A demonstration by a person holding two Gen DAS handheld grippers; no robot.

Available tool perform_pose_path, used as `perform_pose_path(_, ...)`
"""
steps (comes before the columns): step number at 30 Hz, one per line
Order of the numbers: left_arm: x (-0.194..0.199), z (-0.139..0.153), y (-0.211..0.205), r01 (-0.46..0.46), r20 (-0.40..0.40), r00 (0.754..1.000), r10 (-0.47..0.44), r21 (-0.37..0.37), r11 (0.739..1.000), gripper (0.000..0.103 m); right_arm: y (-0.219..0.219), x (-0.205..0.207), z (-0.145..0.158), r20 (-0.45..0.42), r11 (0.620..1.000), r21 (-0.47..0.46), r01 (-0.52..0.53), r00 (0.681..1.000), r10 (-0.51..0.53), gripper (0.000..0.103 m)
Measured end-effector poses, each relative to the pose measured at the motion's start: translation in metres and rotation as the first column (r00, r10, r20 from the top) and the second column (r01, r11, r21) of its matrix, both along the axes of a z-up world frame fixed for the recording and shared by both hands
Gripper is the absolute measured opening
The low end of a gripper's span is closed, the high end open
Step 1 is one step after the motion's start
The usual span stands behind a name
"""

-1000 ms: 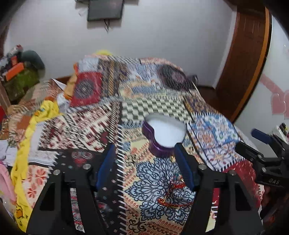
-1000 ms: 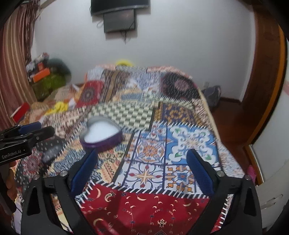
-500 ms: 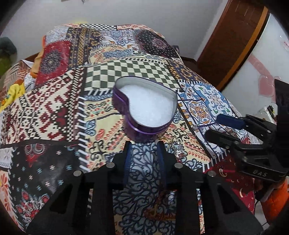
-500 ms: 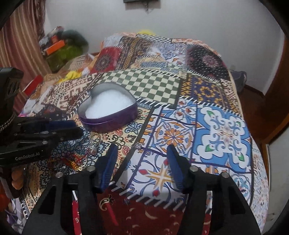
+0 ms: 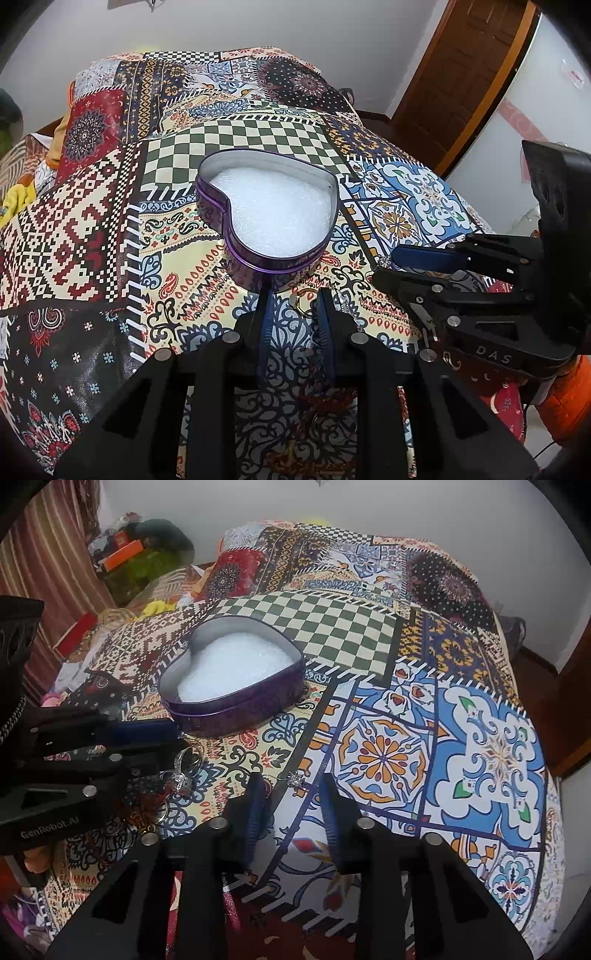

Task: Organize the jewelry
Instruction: 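Lower right gripper to small silver earring beside heart tin and grasp it, then carry silver earring over purple heart tin and open right gripper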

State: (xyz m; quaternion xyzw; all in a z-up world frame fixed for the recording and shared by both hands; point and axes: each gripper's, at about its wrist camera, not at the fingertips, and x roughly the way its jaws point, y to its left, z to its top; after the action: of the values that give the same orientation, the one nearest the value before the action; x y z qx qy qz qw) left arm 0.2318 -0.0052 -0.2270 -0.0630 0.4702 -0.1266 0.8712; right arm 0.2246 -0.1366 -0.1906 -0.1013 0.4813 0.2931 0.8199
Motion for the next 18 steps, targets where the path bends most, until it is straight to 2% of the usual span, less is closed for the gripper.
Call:
perform_pose_path(3, 0.002, -0.002, -0.001, -0.016, 0.003, 1.0, 0.016, 0.018, 1.0, 0.011, -0.001, 0.001, -0.001, -0.002, 1.0, 0.005, -0.002, 1.0, 0.002, 0.023)
perform_pose_path(6, 0.004, -0.005, 0.0, -0.032, 0.004, 0.999, 0.032, 0.021, 0.999, 0.006, -0.001, 0.003, -0.002, -0.003, 1.0, 0.005, -0.004, 1.0, 0.004, 0.019)
perform_pose_path(11, 0.002, -0.003, 0.0, -0.033, 0.017, 0.999, 0.033, 0.024, 0.999, 0.005, 0.001, 0.004, -0.002, 0.006, 1.0, -0.001, -0.008, 1.0, 0.008, 0.009)
perform_pose_path(18, -0.01, 0.005, 0.0, -0.033, 0.039, 0.999, 0.032, 0.034, 0.999, 0.005, -0.003, 0.003, 0.002, 0.022, 1.0, 0.009, 0.011, 1.0, -0.011, 0.006)
